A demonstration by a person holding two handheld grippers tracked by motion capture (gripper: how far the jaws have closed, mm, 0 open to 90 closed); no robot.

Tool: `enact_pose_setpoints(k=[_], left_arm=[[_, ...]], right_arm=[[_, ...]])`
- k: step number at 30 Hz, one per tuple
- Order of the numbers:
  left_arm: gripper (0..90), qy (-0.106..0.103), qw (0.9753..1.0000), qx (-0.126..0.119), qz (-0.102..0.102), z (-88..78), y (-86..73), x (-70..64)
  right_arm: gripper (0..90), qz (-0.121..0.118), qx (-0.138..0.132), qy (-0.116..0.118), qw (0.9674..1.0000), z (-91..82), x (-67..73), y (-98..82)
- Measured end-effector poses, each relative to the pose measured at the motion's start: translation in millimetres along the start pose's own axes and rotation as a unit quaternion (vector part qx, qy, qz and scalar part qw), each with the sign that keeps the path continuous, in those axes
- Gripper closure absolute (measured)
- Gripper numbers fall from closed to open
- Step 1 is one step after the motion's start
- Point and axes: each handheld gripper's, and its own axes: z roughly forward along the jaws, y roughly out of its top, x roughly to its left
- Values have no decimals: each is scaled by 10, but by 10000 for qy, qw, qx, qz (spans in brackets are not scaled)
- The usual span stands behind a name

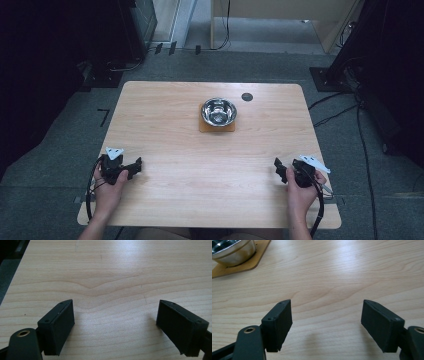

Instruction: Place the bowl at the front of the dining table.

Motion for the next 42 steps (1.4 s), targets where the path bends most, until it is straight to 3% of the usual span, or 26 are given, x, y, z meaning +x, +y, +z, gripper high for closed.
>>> enact_pose_setpoints(k=[17,38,42], left_arm=[[146,1,10000,-1,-2,0,0,0],[146,1,10000,-1,-2,0,0,0],[146,2,10000,-1,2,0,0,0]], right_arm=[[253,137,-32,-223,9997,-240,-278,-89],[248,64,4,-601,9982,-435,-588,-180],[235,48,118,-670,9977,-446,-623,-178]])
